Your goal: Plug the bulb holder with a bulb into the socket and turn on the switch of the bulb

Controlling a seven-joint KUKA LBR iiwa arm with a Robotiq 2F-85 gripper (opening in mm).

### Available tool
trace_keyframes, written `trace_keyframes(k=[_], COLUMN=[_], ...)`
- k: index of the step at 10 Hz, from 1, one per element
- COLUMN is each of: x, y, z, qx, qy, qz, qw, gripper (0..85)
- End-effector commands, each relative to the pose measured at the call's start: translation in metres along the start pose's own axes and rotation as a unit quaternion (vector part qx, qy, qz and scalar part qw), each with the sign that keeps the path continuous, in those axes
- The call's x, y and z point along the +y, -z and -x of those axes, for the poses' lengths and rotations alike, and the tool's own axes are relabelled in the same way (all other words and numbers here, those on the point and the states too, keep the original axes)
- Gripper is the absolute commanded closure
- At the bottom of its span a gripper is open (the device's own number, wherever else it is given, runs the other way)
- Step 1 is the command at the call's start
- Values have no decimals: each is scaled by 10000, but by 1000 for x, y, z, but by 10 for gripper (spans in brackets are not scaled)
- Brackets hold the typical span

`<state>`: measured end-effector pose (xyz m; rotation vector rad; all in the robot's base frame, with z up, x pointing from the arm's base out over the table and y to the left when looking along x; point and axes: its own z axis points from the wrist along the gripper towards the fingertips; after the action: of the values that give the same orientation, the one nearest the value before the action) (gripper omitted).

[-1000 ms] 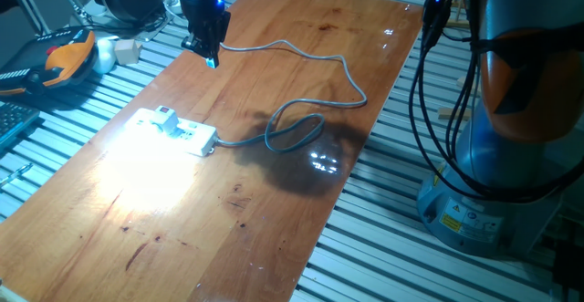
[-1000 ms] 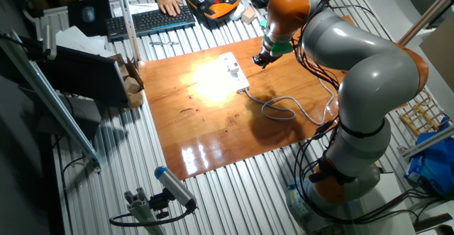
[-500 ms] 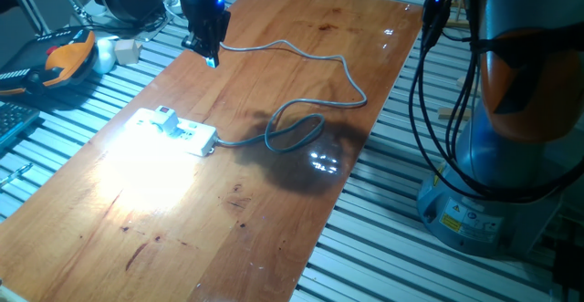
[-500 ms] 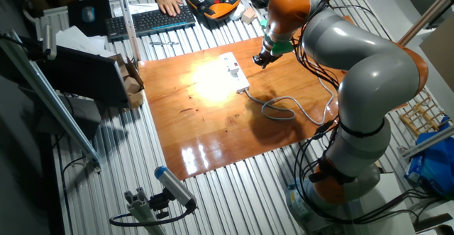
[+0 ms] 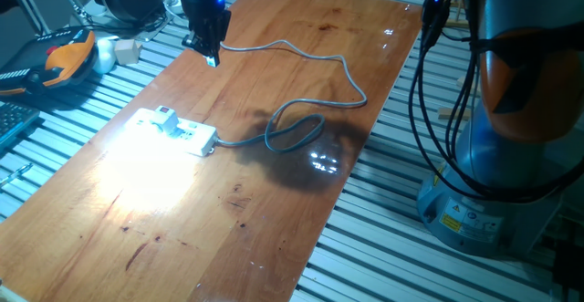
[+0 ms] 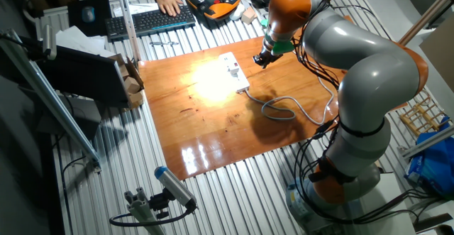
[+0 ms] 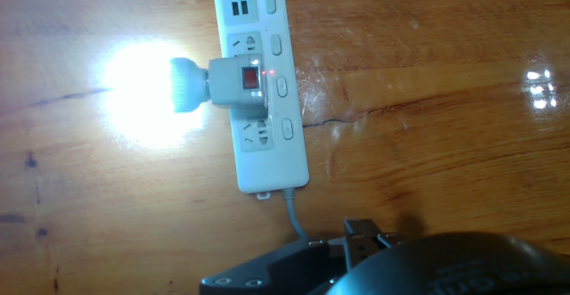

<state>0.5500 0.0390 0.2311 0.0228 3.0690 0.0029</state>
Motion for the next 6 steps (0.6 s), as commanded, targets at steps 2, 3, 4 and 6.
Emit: trace_keyframes(k=[2,3,4,6], x=[0,0,0,0], y=[1,1,1,1], z=[0,0,0,-1], qx=[24,32,47,63], qy=[-11,-11,-5,2], qz=[47,55,70,93], qw=[10000,10000,10000,9999], gripper=[850,850,850,850])
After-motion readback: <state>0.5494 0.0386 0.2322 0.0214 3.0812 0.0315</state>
